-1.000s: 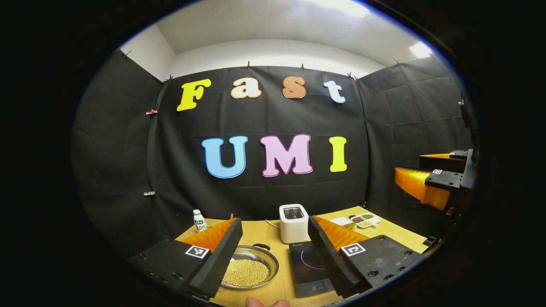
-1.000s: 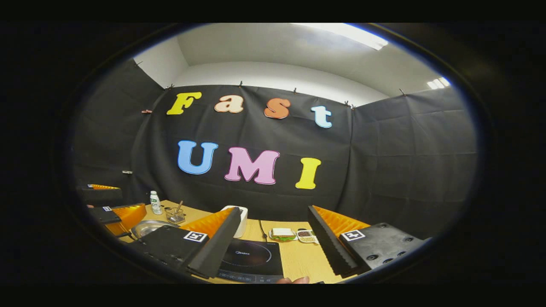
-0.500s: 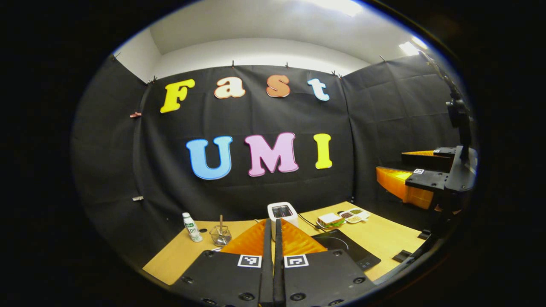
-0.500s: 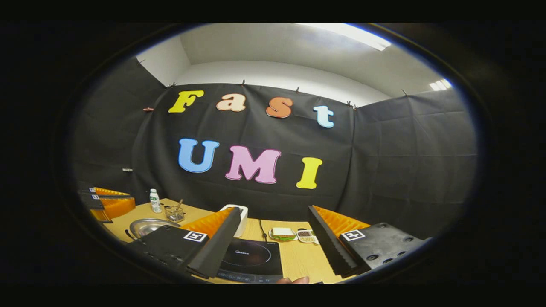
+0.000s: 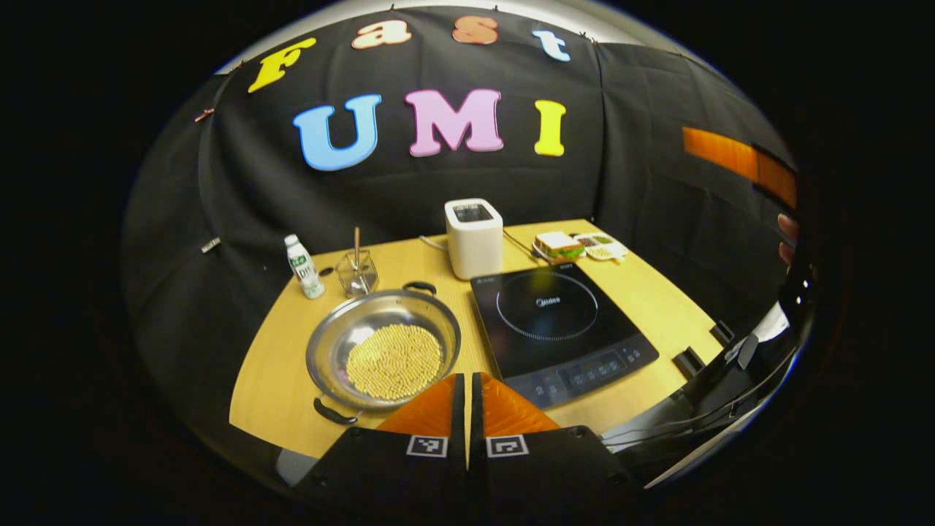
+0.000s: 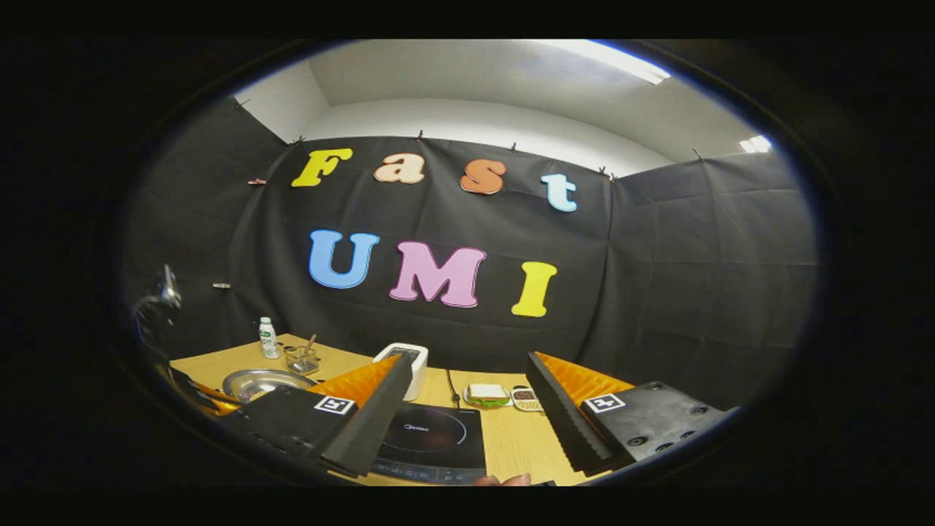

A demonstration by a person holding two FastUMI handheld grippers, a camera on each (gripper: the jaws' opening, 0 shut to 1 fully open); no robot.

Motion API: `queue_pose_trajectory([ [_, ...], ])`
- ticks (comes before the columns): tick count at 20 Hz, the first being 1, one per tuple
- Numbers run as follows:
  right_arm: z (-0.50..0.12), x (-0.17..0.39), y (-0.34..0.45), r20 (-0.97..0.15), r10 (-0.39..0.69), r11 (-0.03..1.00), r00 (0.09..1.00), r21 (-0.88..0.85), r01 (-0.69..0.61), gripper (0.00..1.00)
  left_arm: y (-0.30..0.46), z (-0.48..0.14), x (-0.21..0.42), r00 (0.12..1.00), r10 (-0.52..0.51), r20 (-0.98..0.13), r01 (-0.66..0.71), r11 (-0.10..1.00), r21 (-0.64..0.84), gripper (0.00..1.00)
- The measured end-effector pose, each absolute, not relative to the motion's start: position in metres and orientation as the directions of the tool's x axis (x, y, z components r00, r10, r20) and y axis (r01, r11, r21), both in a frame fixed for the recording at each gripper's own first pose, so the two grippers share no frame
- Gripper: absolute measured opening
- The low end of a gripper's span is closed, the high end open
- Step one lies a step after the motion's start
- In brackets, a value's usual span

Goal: First push the handle of the pot to place it horizontally, then grasp the pot with both hands and set it on the induction cooktop.

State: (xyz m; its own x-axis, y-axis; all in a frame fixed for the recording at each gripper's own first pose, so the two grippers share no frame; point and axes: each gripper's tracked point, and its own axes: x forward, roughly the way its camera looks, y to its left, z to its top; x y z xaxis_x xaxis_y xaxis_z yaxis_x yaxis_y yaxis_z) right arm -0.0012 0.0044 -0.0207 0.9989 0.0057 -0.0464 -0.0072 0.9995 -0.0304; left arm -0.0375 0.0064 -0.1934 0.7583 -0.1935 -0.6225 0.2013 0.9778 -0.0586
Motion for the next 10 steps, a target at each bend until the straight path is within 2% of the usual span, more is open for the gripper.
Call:
queue_pose_trajectory([
  [7, -0.027, -0.005, 0.003, -0.065, 0.009, 0.999, 0.998, -0.036, -0.011, 0.98, 0.045, -0.276, -0.047, 0.55, -0.221, -0.806, 0.202, 0.971, -0.128, 0.05],
  [10, -0.03, -0.006, 0.001, -0.07, 0.007, 0.999, 0.998, -0.046, -0.011, 0.98, 0.059, -0.302, -0.049, 0.432, -0.282, -0.857, 0.194, 0.957, -0.217, 0.05],
])
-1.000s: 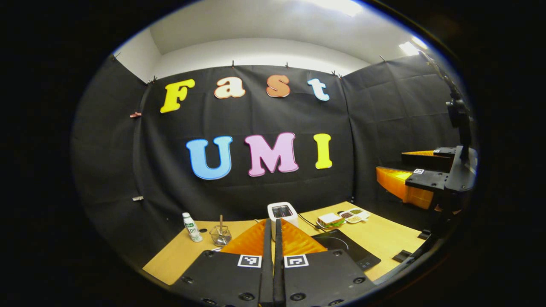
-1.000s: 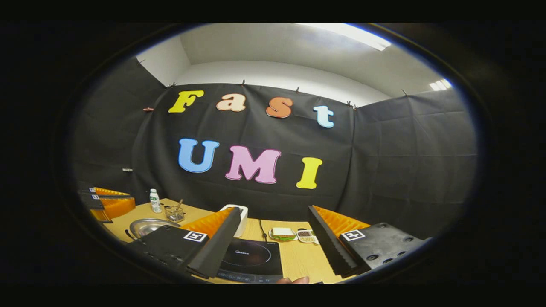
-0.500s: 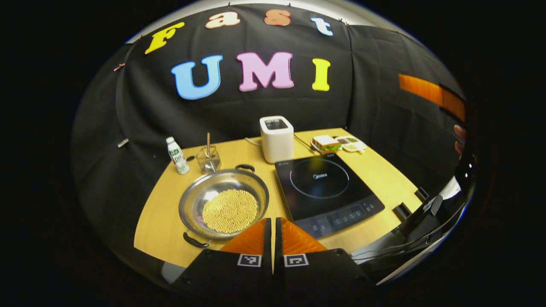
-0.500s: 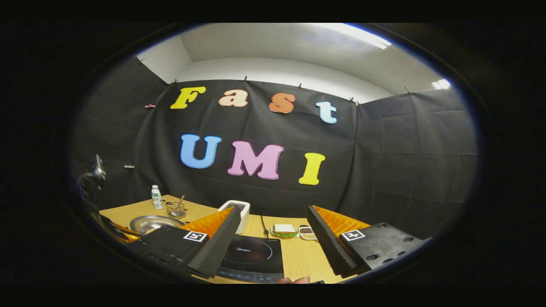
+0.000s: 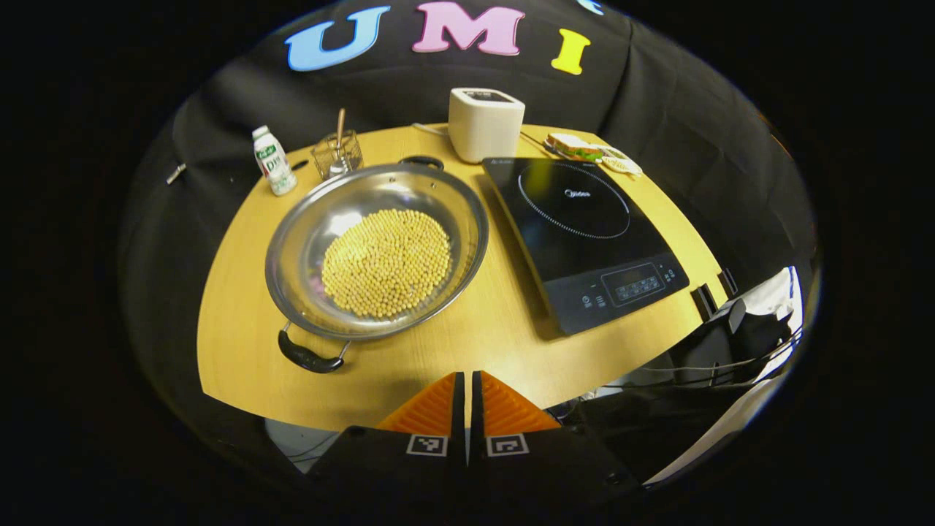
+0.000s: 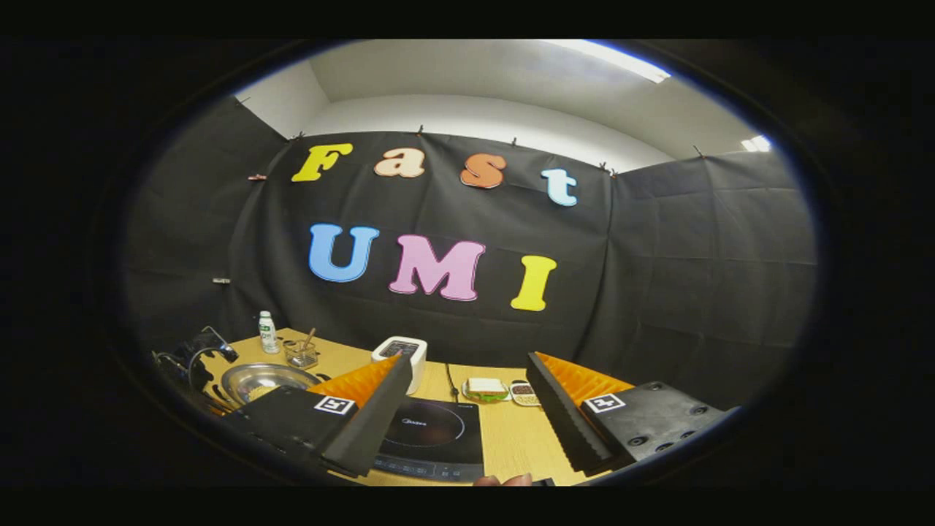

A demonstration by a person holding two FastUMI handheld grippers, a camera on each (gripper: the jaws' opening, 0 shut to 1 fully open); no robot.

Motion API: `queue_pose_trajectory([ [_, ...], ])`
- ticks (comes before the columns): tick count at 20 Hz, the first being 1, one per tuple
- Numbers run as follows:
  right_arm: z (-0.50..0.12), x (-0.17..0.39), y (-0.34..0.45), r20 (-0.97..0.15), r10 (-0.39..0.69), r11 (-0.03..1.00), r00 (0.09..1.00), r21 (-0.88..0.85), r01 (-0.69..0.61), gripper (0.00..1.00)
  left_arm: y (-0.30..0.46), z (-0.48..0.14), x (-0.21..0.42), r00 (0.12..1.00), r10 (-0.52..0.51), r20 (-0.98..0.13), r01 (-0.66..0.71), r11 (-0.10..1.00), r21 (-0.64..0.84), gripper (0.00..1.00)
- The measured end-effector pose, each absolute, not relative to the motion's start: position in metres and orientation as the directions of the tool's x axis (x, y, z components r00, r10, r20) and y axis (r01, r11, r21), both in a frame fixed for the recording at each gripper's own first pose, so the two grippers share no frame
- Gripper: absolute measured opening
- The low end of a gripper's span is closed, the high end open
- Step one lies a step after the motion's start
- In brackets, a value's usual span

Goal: First push the handle of the pot to place it horizontally, then grasp the pot with both hands and set it on the induction cooktop.

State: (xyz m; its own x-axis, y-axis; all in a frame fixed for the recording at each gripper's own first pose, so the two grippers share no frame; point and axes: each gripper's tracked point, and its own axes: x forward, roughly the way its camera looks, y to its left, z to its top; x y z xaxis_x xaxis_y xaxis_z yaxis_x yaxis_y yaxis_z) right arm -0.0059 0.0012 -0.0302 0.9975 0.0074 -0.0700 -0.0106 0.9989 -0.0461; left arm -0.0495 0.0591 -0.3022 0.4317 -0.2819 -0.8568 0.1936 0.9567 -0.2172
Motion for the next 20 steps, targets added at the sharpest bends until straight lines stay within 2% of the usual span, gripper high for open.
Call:
queue_pose_trajectory([
  [3, -0.031, -0.006, 0.0, -0.073, 0.003, 0.999, 0.997, -0.051, -0.007, 0.98, 0.075, -0.312, -0.042, 0.361, -0.353, -0.863, 0.141, 0.936, -0.324, 0.05],
  [5, -0.031, -0.005, -0.001, -0.073, 0.0, 0.999, 0.997, -0.053, -0.004, 0.98, 0.089, -0.316, -0.031, 0.34, -0.365, -0.867, 0.127, 0.931, -0.342, 0.05],
  [12, -0.033, -0.001, -0.005, -0.074, -0.01, 0.998, 0.997, -0.063, 0.005, 0.98, 0.121, -0.337, -0.016, 0.265, -0.295, -0.918, 0.155, 0.953, -0.261, 0.05],
  [15, -0.035, 0.002, -0.009, -0.08, -0.017, 0.998, 0.997, -0.064, 0.012, 0.98, 0.129, -0.344, -0.013, 0.271, -0.259, -0.927, 0.139, 0.963, -0.229, 0.05],
  [20, -0.037, 0.005, -0.011, -0.083, -0.025, 0.998, 0.996, -0.063, 0.019, 0.98, 0.132, -0.346, -0.012, 0.282, -0.287, -0.915, 0.109, 0.958, -0.267, 0.05],
])
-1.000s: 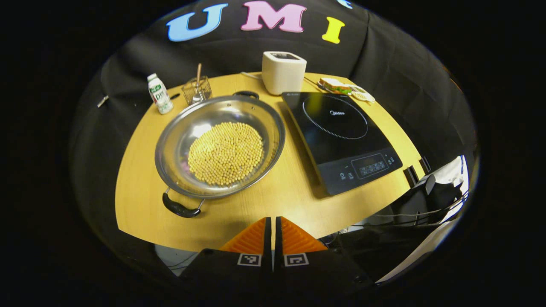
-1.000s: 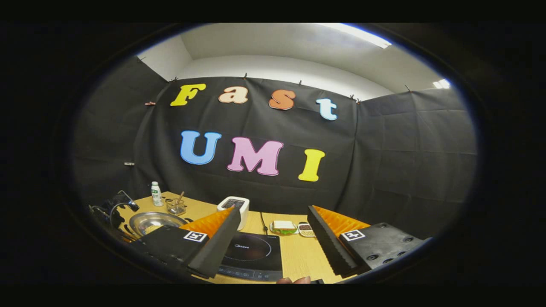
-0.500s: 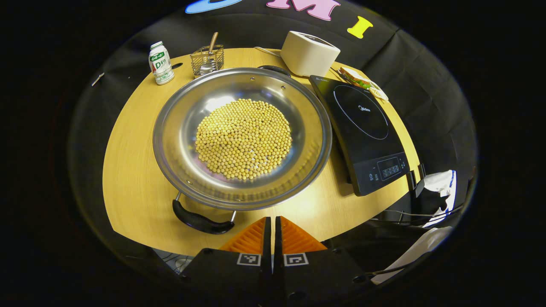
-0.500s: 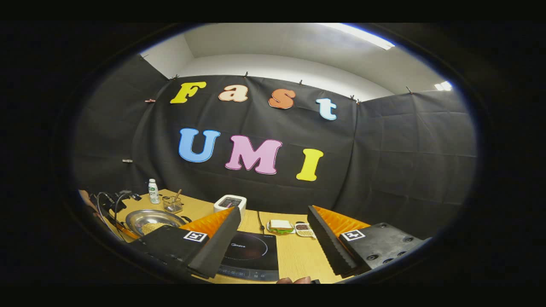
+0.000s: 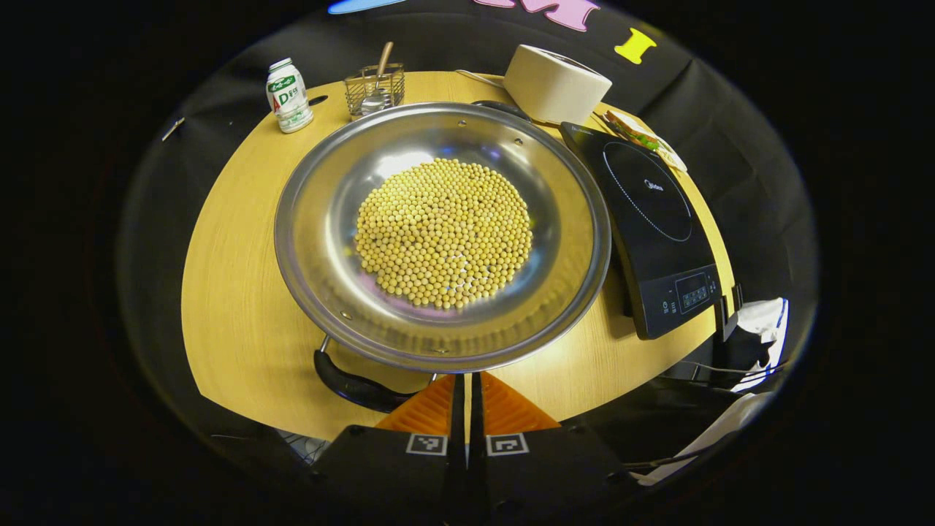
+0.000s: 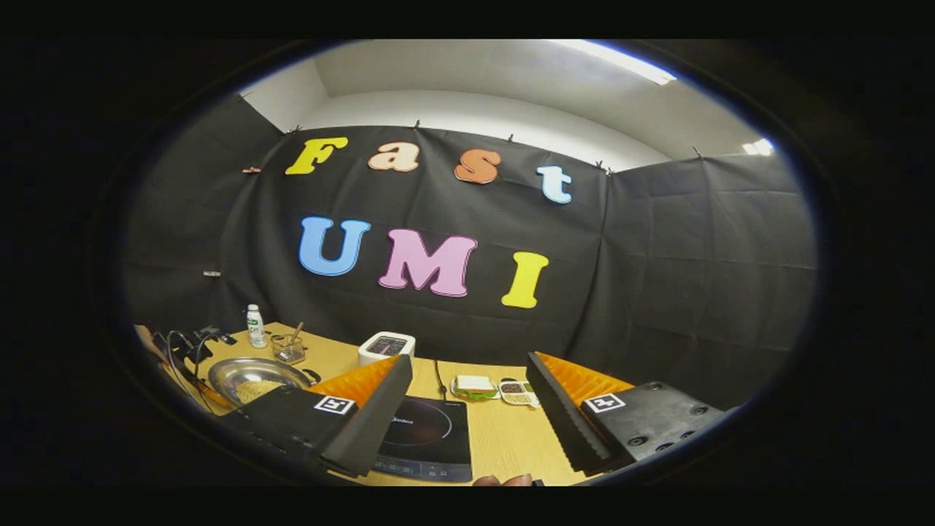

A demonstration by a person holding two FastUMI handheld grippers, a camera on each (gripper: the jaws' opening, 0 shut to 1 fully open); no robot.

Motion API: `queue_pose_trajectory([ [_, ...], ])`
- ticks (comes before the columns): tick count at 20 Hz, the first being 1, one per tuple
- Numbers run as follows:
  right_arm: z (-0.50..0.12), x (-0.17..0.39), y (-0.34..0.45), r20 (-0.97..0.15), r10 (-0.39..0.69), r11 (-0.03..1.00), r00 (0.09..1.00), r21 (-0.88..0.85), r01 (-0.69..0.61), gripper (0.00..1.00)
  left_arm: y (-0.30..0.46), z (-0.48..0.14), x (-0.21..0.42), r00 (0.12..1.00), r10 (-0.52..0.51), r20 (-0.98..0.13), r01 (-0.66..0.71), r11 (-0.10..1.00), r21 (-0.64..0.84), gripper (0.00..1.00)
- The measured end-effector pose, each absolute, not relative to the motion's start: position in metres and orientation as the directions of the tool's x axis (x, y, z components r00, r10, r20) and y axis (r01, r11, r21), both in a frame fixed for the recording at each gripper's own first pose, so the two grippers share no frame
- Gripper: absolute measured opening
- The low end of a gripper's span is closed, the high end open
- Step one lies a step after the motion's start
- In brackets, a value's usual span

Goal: First push the handle of the pot to place it horizontally, then grasp the pot with both hands and set it on the induction cooktop.

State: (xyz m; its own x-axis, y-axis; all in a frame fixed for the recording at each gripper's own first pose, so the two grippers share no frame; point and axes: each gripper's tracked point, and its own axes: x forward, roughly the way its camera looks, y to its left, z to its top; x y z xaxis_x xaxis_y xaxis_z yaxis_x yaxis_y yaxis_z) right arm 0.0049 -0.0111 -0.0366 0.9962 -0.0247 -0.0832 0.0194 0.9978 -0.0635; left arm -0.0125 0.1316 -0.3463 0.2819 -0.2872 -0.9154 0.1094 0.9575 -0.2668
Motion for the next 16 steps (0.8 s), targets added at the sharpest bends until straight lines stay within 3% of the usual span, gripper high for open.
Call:
queue_pose_trajectory([
  [16, -0.042, -0.007, -0.018, -0.104, -0.036, 0.995, 0.994, -0.096, 0.026, 0.98, 0.218, -0.363, 0.003, 0.323, -0.159, -0.933, 0.046, 0.987, -0.152, 0.05],
])
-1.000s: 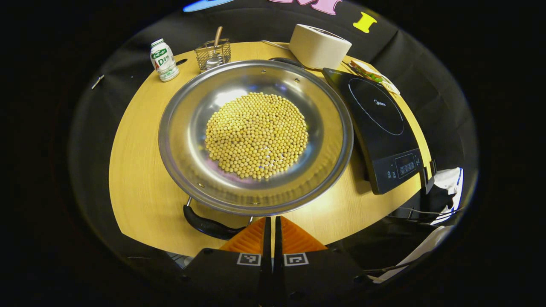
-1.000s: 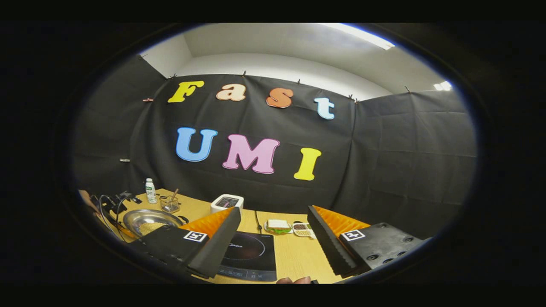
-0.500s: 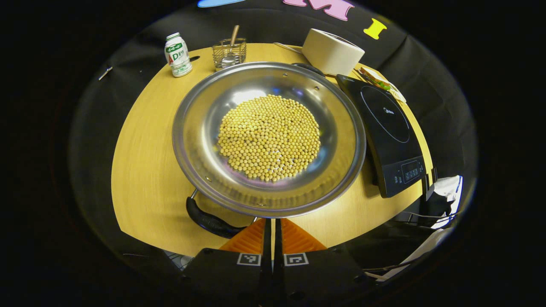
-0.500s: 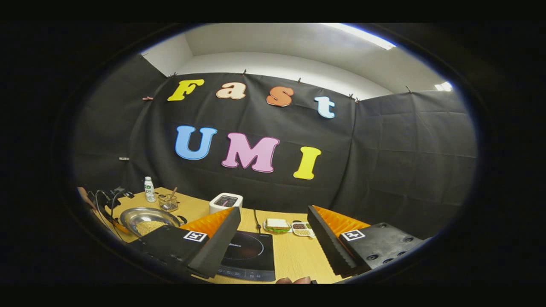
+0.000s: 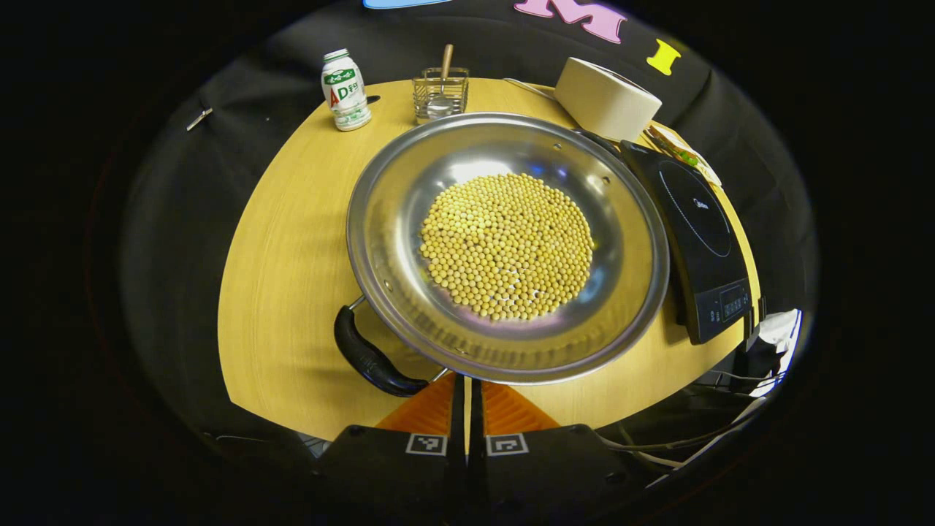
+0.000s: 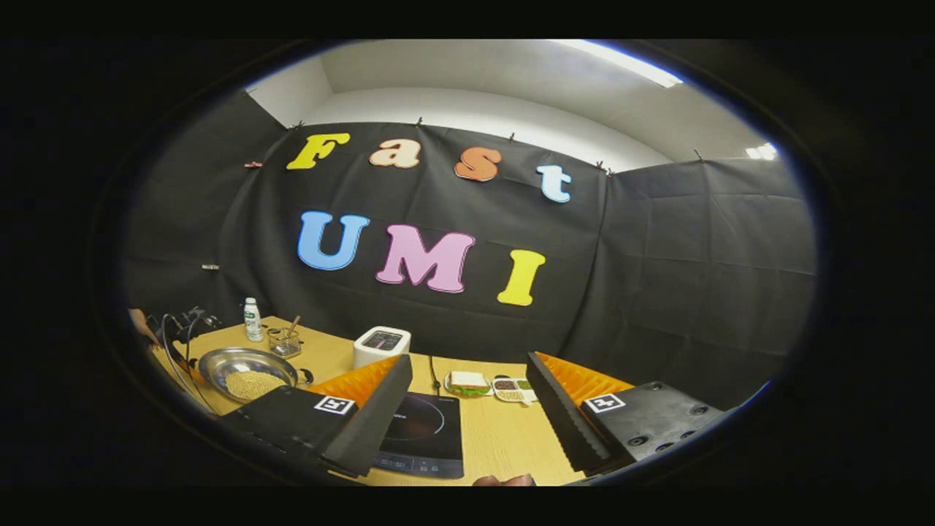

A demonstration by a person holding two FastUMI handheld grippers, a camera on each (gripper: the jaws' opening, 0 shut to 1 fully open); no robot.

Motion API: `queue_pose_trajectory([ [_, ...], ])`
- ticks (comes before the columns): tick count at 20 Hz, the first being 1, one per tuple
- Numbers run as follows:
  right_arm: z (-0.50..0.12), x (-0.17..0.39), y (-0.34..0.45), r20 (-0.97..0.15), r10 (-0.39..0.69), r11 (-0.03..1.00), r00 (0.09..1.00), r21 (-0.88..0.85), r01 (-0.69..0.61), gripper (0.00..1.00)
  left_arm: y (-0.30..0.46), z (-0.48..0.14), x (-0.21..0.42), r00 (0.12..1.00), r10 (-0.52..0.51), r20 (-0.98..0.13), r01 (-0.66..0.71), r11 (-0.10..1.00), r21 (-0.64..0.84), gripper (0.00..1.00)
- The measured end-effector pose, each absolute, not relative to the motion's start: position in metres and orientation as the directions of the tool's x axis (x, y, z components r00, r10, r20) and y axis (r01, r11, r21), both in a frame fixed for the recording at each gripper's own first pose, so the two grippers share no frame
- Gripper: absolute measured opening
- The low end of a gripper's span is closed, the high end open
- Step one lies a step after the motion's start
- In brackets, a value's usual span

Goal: First push the handle of the pot to place it horizontally, then grasp the pot with both hands and set it on the induction cooktop.

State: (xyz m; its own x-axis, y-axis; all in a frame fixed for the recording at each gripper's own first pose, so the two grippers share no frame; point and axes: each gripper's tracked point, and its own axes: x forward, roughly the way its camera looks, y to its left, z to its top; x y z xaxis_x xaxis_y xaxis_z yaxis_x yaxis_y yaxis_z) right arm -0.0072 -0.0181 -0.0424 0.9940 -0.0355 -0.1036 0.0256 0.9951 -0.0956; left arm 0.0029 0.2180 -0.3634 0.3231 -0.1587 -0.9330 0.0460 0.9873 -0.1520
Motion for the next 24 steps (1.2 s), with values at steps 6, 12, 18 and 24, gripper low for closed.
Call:
queue_pose_trajectory([
  [6, -0.049, -0.011, -0.016, -0.13, -0.036, 0.992, 0.991, -0.124, 0.02, 0.98, 0.26, -0.377, 0.024, 0.33, -0.071, -0.941, 0.046, 0.997, -0.059, 0.05],
  [12, -0.055, -0.011, -0.016, -0.151, -0.053, 0.989, 0.987, -0.148, 0.031, 0.98, 0.298, -0.386, 0.052, 0.342, 0.007, -0.94, 0.064, 0.998, 0.03, 0.05],
  [18, -0.057, -0.007, -0.009, -0.161, -0.053, 0.983, 0.986, -0.181, 0.023, 0.98, 0.323, -0.392, 0.083, 0.372, 0.045, -0.927, 0.057, 0.996, 0.071, 0.05],
  [24, -0.06, -0.006, -0.007, -0.181, -0.046, 0.982, 0.982, -0.19, 0.011, 0.98, 0.34, -0.396, 0.11, 0.394, 0.08, -0.915, 0.048, 0.993, 0.107, 0.05],
])
